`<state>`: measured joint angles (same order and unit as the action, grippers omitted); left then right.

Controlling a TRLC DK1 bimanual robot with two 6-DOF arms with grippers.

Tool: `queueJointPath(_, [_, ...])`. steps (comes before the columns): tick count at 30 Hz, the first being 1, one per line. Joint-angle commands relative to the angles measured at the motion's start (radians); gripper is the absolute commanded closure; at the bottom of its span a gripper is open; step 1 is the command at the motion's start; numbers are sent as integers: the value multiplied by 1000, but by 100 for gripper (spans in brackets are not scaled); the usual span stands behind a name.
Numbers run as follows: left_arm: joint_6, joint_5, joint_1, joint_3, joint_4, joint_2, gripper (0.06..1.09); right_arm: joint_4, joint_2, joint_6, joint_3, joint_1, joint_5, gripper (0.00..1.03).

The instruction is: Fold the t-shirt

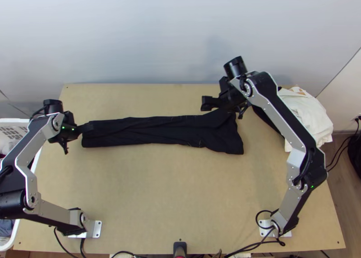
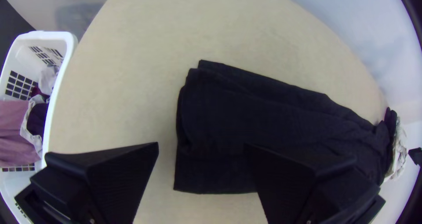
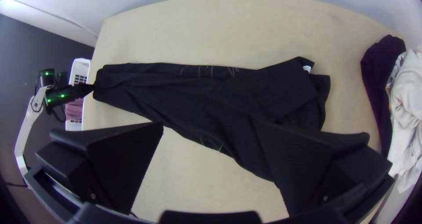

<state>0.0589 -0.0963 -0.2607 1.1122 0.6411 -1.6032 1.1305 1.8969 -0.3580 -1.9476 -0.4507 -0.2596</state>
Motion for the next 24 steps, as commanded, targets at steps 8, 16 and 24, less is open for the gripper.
queueJointPath(8, [45,17,66,-2,-86,-130,14,3,-10,19,7,-59,-3,4])
queueJointPath(16, [55,27,106,-5,-78,-170,16,3,8,27,-11,-80,-3,4])
queueJointPath(24, [12,26,115,-46,-190,-103,105,3,19,27,-24,-86,-4,4])
